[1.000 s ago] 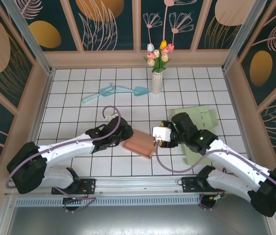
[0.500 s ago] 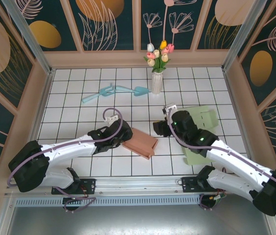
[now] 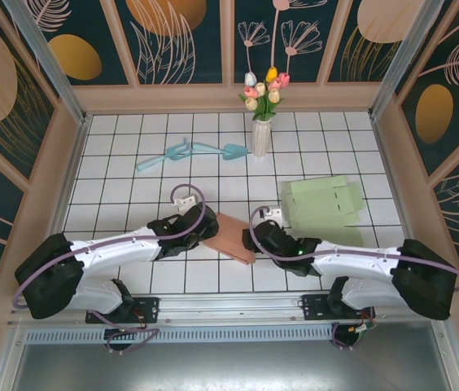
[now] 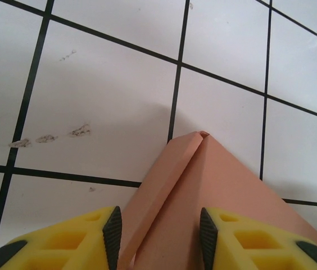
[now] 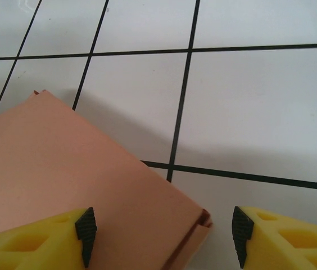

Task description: Fold the paper box

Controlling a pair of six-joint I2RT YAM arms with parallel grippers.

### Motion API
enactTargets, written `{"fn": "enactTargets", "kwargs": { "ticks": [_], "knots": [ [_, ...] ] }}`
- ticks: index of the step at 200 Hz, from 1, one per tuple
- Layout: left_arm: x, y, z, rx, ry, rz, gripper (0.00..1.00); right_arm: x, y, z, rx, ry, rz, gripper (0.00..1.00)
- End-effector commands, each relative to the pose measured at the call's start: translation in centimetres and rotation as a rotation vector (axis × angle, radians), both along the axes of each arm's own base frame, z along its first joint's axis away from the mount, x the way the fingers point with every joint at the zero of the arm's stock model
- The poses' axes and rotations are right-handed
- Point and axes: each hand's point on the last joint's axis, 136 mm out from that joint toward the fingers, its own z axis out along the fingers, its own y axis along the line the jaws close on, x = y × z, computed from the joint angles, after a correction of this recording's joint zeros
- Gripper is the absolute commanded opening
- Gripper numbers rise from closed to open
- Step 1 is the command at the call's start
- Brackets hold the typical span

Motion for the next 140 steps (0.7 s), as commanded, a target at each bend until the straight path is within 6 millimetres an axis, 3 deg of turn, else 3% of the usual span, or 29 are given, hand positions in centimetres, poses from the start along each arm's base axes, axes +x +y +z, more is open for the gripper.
{"fn": "enactTargets", "kwargs": {
  "ticks": [1,31,62,102,140],
  "knots": [
    [-0.4,1.4,-0.9,0.071,-0.001,0.005,0.46,0.5,0.1,-1.0,0.024,-0.016,-0.073,0.67],
    [-0.1,2.5,-0.5,0.151,-0.029,0.004,0.58,0.8,-0.1,-3.1,-0.037,-0.002,-0.09,0.66],
    [0.7,4.2,1.5,0.262,-0.099,0.016,0.69,1.5,0.9,-4.1,-0.078,0.006,-0.08,0.66],
    [0.4,5.9,2.0,0.269,-0.135,0.052,0.81,4.0,2.8,-3.3,-0.06,-0.013,0.034,0.62],
    [0.0,5.1,1.9,0.129,-0.148,0.071,0.85,5.1,3.4,-2.3,-0.005,-0.006,0.129,0.61]
  ]
}}
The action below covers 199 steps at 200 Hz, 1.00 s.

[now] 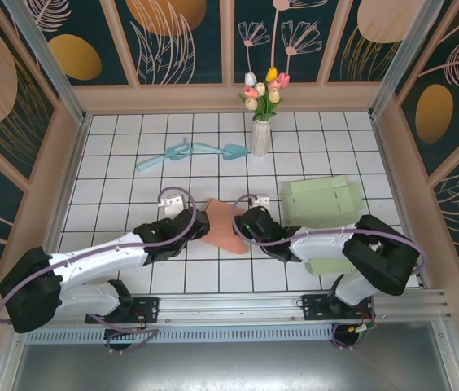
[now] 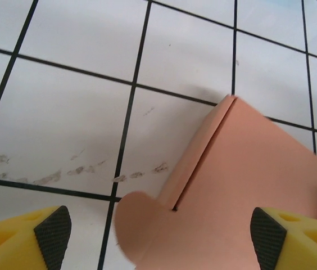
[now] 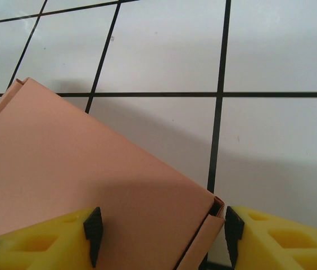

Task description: Fold the paper box

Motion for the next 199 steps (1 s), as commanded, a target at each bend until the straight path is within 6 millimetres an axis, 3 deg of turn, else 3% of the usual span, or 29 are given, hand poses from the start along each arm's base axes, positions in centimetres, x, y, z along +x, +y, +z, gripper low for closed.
{"fn": "enactTargets", "kwargs": {
  "ticks": [1,35,64,117,150,199],
  "knots": [
    [0.0,-0.3,0.2,-0.057,-0.025,0.017,0.85,-0.3,0.5,-0.5,-0.028,0.021,0.124,0.61],
    [0.7,-2.1,1.8,-0.118,-0.058,-0.03,0.77,-0.2,0.2,-0.5,-0.019,0.035,0.151,0.6],
    [1.0,-3.6,1.8,-0.112,-0.036,-0.075,0.76,0.1,-0.3,-0.8,-0.013,0.05,0.145,0.6],
    [1.8,-3.2,-1.5,0.084,0.051,-0.039,0.91,0.2,-1.0,-1.2,0.003,0.063,0.134,0.61],
    [1.5,-5.0,-3.3,0.051,0.144,-0.05,0.95,0.1,-1.3,-1.7,0.009,0.071,0.131,0.6],
    [0.8,-6.6,-5.1,0.009,0.242,-0.064,0.94,0.2,-1.6,-2.1,0.008,0.08,0.122,0.6]
  ]
}}
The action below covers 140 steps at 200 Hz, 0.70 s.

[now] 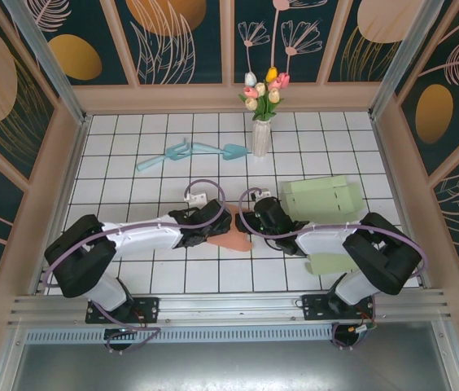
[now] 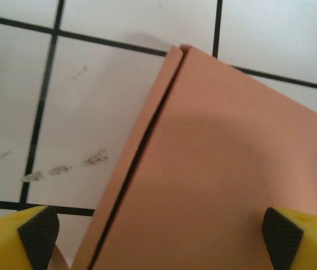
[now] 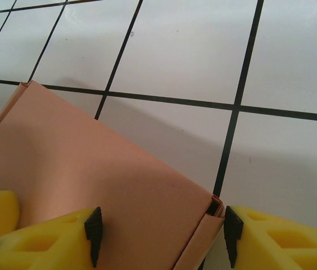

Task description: Fold the paper box

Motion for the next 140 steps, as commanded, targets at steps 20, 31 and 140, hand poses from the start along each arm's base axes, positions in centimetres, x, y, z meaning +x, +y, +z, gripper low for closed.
{"fn": "enactTargets", "kwargs": {
  "ticks": [20,31,140],
  "knots": [
    [-1.3,-0.9,-0.9,-0.053,0.082,0.002,0.94,-0.8,-1.5,-2.1,-0.059,0.05,-0.006,0.6],
    [-1.5,-0.9,-0.8,-0.056,0.093,0.005,0.93,-0.7,-1.5,-2.1,-0.061,0.052,-0.011,0.6],
    [-3.3,0.5,0.3,-0.008,0.228,0.12,0.95,-0.7,-1.4,-4.3,-0.067,0.105,-0.041,0.59]
  ]
}}
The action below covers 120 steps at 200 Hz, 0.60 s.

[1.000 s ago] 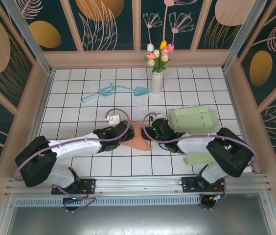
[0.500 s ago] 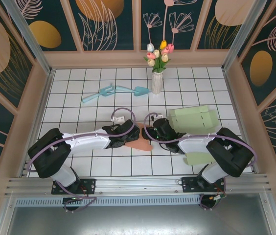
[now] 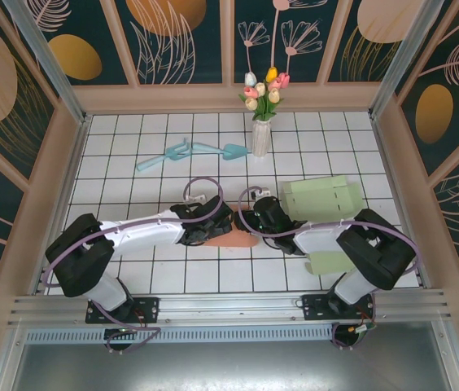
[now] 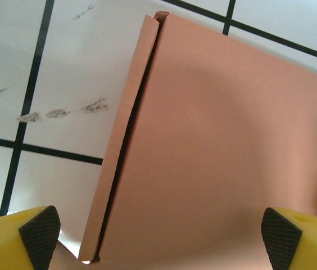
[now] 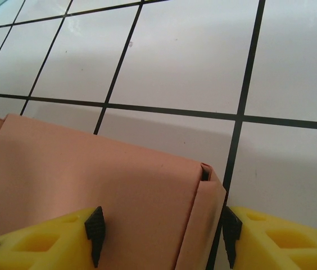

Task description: Fold the paper box

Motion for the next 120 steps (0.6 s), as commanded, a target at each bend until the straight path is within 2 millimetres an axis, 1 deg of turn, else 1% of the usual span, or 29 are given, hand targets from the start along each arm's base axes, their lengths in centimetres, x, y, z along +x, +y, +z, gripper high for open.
{"fn": "enactTargets", "kwargs": {
  "ticks": [1,36,52,87,120],
  "knots": [
    [-1.2,0.8,-0.2,0.041,0.071,0.036,0.95,-1.4,-1.8,-3.9,-0.101,0.107,-0.013,0.59],
    [-0.8,1.2,1.6,0.02,0.034,0.083,0.98,-1.6,-1.9,-4.0,-0.095,0.111,-0.015,0.59],
    [-0.8,1.1,2.3,-0.023,0.029,0.126,0.99,-1.6,-2.1,-3.9,-0.097,0.107,-0.019,0.59],
    [-2.0,0.8,1.6,-0.07,0.105,0.193,0.98,-1.7,-2.2,-3.7,-0.097,0.1,-0.019,0.59],
    [-2.1,0.8,1.2,-0.081,0.118,0.229,0.98,-1.7,-2.2,-3.7,-0.091,0.101,-0.019,0.59]
  ]
}}
